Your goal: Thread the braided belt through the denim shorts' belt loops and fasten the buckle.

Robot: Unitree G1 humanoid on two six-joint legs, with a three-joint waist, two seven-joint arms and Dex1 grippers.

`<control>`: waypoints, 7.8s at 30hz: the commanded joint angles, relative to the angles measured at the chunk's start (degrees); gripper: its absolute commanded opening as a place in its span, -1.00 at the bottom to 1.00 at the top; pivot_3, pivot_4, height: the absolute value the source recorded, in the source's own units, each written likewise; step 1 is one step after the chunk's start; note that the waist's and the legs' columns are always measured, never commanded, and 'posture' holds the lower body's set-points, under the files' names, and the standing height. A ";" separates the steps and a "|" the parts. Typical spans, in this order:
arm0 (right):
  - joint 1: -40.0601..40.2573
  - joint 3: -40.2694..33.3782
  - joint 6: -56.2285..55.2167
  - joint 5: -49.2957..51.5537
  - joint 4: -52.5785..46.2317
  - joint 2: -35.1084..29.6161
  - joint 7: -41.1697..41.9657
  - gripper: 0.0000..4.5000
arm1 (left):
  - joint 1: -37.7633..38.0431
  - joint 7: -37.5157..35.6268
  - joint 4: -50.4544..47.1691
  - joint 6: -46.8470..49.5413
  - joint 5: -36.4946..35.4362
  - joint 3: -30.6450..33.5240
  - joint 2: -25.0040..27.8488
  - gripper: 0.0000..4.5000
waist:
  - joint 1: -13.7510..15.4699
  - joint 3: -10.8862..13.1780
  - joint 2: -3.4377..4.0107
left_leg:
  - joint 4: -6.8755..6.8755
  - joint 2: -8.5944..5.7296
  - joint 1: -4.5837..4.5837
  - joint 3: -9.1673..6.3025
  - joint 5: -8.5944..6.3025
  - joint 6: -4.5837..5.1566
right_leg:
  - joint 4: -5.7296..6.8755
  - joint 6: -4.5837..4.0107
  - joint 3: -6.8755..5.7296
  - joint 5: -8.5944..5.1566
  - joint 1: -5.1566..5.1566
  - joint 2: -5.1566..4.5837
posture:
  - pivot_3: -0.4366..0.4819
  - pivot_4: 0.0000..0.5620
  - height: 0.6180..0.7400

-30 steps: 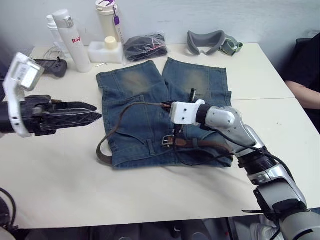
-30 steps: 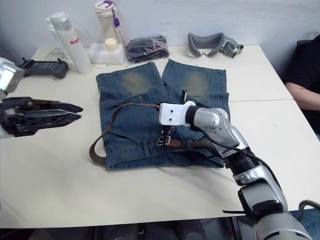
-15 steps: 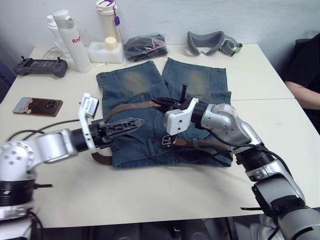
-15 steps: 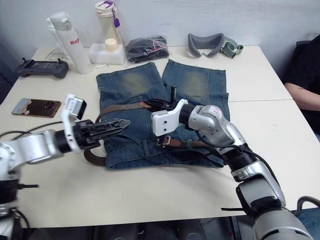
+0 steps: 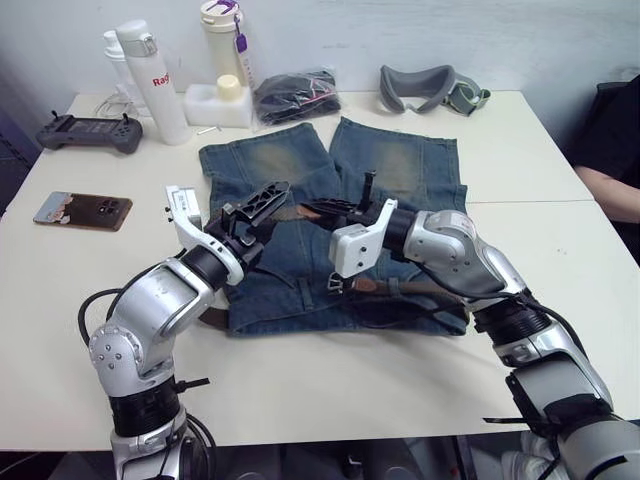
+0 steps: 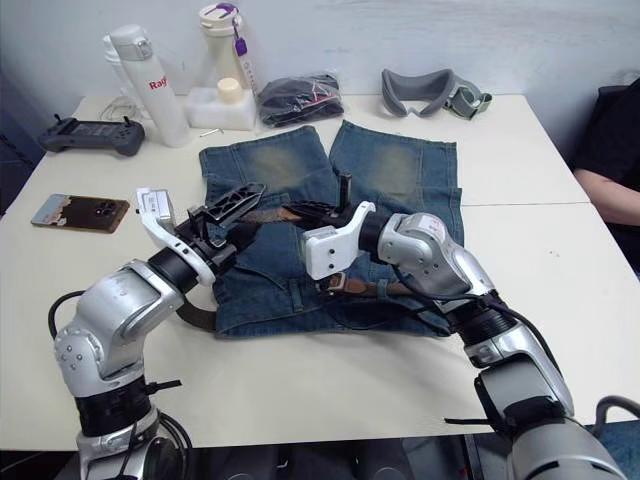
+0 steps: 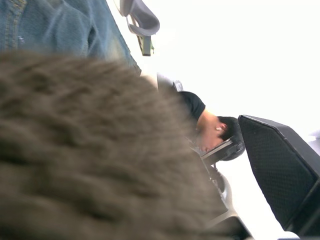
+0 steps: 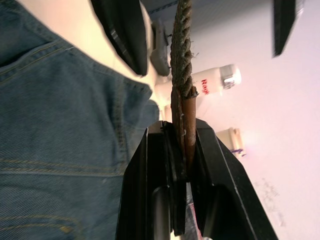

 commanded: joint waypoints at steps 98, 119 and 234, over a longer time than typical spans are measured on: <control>15.82 -1.13 11.62 5.77 -13.43 -13.84 18.56 0.97 | 11.22 -3.66 19.04 5.72 12.32 -23.08 6.18 -1.00 | 2.60 -0.81 1.39 | -0.53 -0.49 1.30 -0.14 -0.29 0.73 | -1.91 0.59 -0.14 0.35 2.06 -0.48 | -0.05 -0.47 1.00; 15.31 5.21 -2.78 -1.06 -9.22 -10.41 18.84 0.97 | 10.51 -3.65 20.93 7.34 11.16 -23.40 4.77 -1.00 | 2.53 -1.47 1.29 | -0.86 -0.50 2.12 -0.11 -0.59 0.88 | -2.60 -0.30 -0.18 -0.16 3.03 -0.60 | -0.05 -0.47 1.00; 7.77 -9.67 -13.60 21.82 4.54 -27.80 27.09 -1.00 | 22.40 -71.89 0.80 21.02 9.84 10.98 49.32 0.96 | 1.23 -0.21 1.75 | -1.32 -0.66 0.13 -0.72 -1.12 0.72 | -3.13 0.23 -0.98 -0.67 1.36 -1.08 | -0.05 -0.47 1.00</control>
